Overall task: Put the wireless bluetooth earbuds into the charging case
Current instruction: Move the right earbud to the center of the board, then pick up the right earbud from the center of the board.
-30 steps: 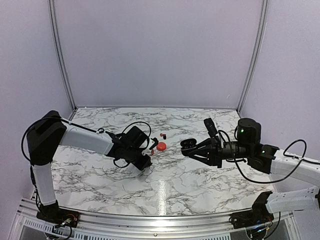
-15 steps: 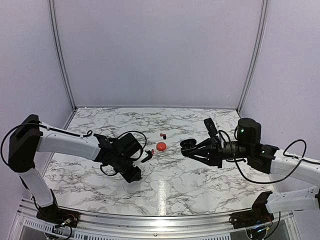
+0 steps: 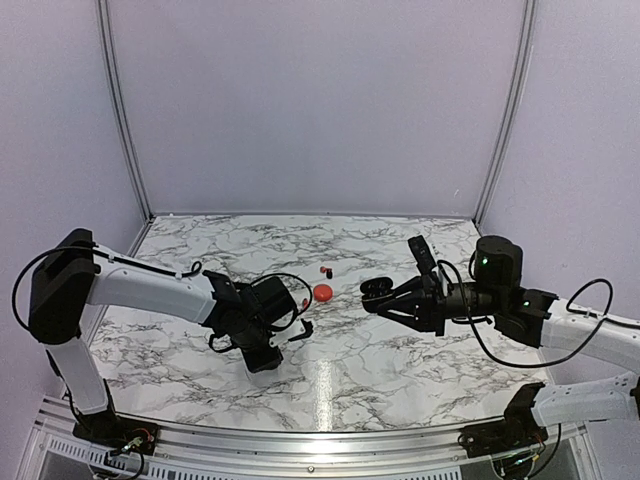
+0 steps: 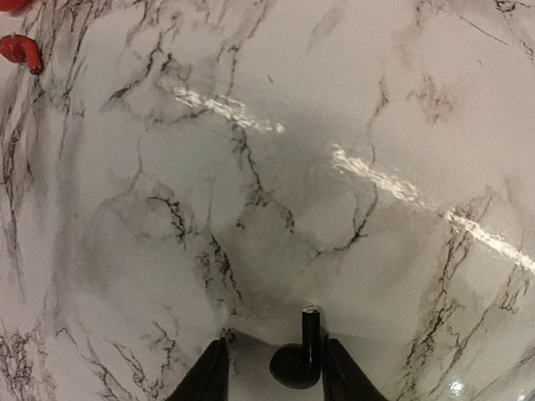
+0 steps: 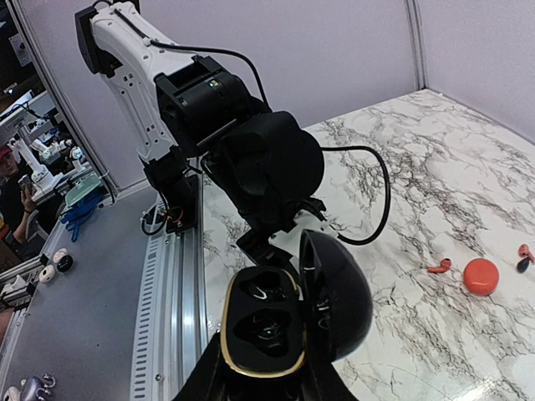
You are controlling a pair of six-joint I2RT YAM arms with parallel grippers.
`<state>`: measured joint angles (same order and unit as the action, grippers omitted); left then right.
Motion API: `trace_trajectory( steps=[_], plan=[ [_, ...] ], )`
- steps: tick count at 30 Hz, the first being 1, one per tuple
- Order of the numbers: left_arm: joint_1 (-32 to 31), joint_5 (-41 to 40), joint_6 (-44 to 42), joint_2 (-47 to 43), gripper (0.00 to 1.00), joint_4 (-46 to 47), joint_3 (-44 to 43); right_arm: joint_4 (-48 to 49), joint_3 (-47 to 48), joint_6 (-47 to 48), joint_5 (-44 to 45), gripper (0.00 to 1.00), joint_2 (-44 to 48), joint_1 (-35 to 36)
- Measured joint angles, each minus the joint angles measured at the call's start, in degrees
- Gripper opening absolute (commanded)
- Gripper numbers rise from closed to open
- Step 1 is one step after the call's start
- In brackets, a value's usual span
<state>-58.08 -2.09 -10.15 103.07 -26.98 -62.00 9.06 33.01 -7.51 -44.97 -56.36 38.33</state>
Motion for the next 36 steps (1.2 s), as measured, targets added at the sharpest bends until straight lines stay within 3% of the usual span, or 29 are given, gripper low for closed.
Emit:
trace_trajectory(
  steps=[5, 11, 18, 23, 36],
  plan=[
    [0.0, -5.6, -2.2, 0.6, 0.65, -0.5, -2.3, 0.0, 0.0, 0.0, -0.1, 0.0, 0.0, 0.0],
    [0.1, -7.9, -2.1, -3.8, 0.67, -0.7, -0.9, 0.0, 0.0, 0.0, -0.1, 0.0, 0.0, 0.0],
    [0.1, -6.6, 5.0, -10.9, 0.58, -0.1, 3.0, 0.0, 0.0, 0.0, -0.2, 0.0, 0.0, 0.0],
    [0.1, -3.9, 14.3, -14.5, 0.42, 2.7, 7.6, 0.0, 0.0, 0.0, -0.6, 0.0, 0.0, 0.0],
    [-1.1, 2.7, 37.5, -28.4, 0.28, 22.2, 25.5, 3.9, -2.7, 1.6, -2.0, 0.0, 5.2, 3.8]
  ],
)
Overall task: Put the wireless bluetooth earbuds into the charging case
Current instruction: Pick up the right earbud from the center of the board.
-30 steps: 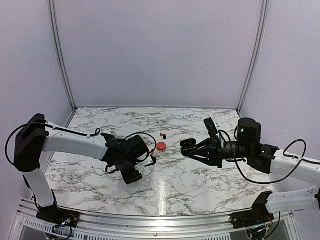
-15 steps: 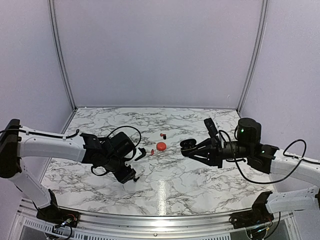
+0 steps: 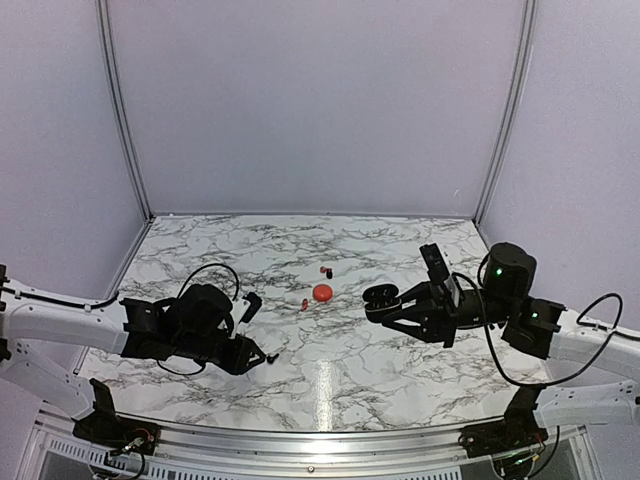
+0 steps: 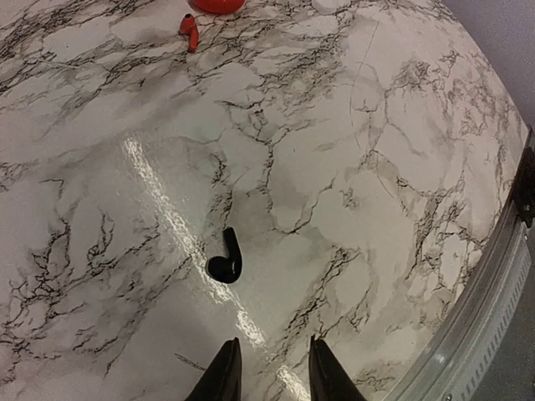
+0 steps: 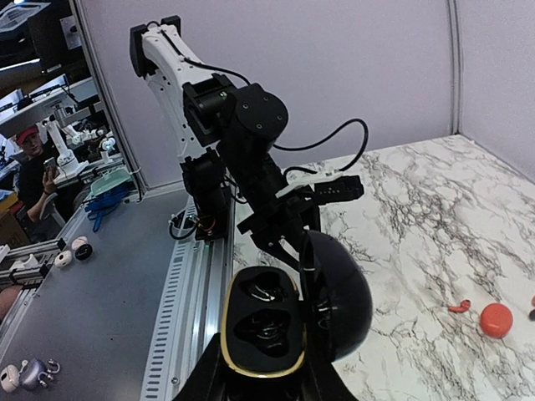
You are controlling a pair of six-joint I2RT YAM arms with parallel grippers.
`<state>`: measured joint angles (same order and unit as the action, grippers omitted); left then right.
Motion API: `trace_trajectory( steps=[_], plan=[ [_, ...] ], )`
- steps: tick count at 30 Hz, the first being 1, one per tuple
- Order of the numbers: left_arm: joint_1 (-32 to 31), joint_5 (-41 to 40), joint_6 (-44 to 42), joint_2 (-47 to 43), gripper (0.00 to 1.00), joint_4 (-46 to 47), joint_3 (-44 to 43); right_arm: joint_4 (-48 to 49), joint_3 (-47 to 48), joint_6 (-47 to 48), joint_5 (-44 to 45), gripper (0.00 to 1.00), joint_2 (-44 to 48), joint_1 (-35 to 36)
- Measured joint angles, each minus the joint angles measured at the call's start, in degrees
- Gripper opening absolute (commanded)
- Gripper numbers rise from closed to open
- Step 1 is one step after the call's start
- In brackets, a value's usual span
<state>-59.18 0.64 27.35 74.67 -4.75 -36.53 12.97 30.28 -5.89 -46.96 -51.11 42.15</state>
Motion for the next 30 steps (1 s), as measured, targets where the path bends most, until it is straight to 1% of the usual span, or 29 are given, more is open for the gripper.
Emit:
trace_trajectory(
  steps=[5, 11, 20, 30],
  plan=[
    [-0.5, 0.9, 5.9, -1.7, 0.21, 7.1, 4.4, 0.1, 0.0, 1.8, 1.7, 0.0, 2.3, 2.8],
    [-2.6, 0.9, 10.0, 0.8, 0.17, 11.8, 5.5, 0.3, -0.7, 3.4, 3.4, 0.0, 4.8, 4.6],
    [-3.4, 0.5, 13.1, 5.8, 0.12, 13.9, 5.1, 0.3, -1.1, 4.5, 5.7, 0.0, 6.0, 4.9],
    [-3.5, -2.6, 13.4, 12.6, 0.05, 13.7, 0.9, 0.1, -1.1, 4.5, 6.5, 0.0, 5.9, 4.9]
  ],
)
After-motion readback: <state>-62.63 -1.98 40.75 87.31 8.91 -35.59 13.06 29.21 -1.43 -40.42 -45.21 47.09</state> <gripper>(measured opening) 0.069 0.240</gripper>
